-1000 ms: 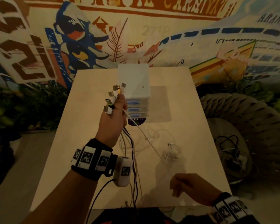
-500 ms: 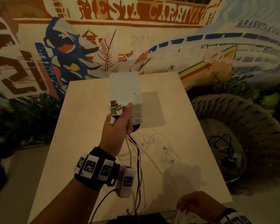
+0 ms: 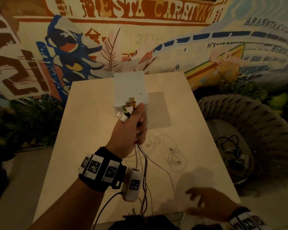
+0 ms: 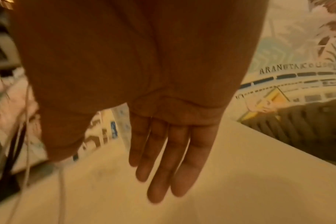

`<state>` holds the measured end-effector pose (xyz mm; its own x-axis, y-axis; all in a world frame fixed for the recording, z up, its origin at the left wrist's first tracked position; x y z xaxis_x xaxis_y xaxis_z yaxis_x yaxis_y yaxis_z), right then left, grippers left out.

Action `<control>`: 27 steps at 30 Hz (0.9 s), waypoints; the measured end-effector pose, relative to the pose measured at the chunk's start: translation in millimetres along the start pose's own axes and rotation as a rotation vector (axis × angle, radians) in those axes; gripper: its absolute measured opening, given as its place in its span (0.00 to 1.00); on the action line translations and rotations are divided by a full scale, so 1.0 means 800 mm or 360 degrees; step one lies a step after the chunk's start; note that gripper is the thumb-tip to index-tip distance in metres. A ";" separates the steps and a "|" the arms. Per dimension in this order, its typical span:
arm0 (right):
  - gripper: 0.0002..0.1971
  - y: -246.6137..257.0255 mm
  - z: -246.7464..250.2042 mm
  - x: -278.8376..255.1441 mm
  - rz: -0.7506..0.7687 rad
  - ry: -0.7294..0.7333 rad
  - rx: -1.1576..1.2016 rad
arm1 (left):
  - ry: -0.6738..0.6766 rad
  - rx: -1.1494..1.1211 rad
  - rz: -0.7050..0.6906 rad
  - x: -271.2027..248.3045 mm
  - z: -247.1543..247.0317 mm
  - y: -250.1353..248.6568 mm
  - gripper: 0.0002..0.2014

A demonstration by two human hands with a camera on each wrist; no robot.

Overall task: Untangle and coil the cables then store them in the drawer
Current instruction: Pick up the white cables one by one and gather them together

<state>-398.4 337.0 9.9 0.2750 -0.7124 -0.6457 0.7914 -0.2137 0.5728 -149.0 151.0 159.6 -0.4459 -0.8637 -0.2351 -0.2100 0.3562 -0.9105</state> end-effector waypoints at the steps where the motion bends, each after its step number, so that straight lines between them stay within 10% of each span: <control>1: 0.30 0.017 0.014 0.000 0.0061 -0.0126 -0.0046 | 0.0036 0.0001 0.0003 -0.002 -0.003 0.001 0.21; 8: 0.19 0.194 0.089 0.021 0.0895 -0.0763 0.0340 | 0.0082 0.0006 -0.0087 -0.011 -0.022 0.008 0.20; 12: 0.06 0.225 0.090 0.041 0.0877 -0.0837 0.0444 | -0.0057 -0.0019 -0.0176 -0.016 -0.008 0.003 0.20; 27: 0.09 0.228 0.078 0.042 0.0836 -0.1083 0.0880 | -0.0267 0.0050 -0.0184 -0.035 0.026 0.003 0.20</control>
<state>-278.6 232.7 124.3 0.0099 -0.9968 0.0792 0.2503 0.0792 0.9649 -119.0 168.4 156.7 -0.2685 -0.9464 -0.1796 -0.2227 0.2424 -0.9443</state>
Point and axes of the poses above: each hand's wrist, its own x-axis towards the middle knuckle, its own z-axis out of the back of the hand, y = z × x, the point moved 1 cm from there along x, towards the middle knuckle, and after that the axes turned 4 degrees about z, right-handed, at the moved point
